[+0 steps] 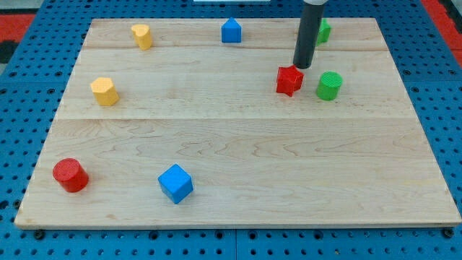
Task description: Move the red star slightly left
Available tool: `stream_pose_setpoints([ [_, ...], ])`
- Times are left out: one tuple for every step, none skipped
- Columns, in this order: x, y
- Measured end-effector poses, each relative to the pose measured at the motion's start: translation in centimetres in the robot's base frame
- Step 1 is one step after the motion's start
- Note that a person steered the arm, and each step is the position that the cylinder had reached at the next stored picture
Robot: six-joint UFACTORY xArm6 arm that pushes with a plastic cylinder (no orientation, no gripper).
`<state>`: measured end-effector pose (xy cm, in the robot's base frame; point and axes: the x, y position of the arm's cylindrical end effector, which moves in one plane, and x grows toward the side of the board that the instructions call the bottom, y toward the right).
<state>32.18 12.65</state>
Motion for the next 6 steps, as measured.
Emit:
stream_pose_setpoints([
  [0.2,-1.8],
  [0.3,-3.5],
  [0.6,0.5],
  [0.7,2.5],
  [1.0,0.5],
  [2.9,0.2],
])
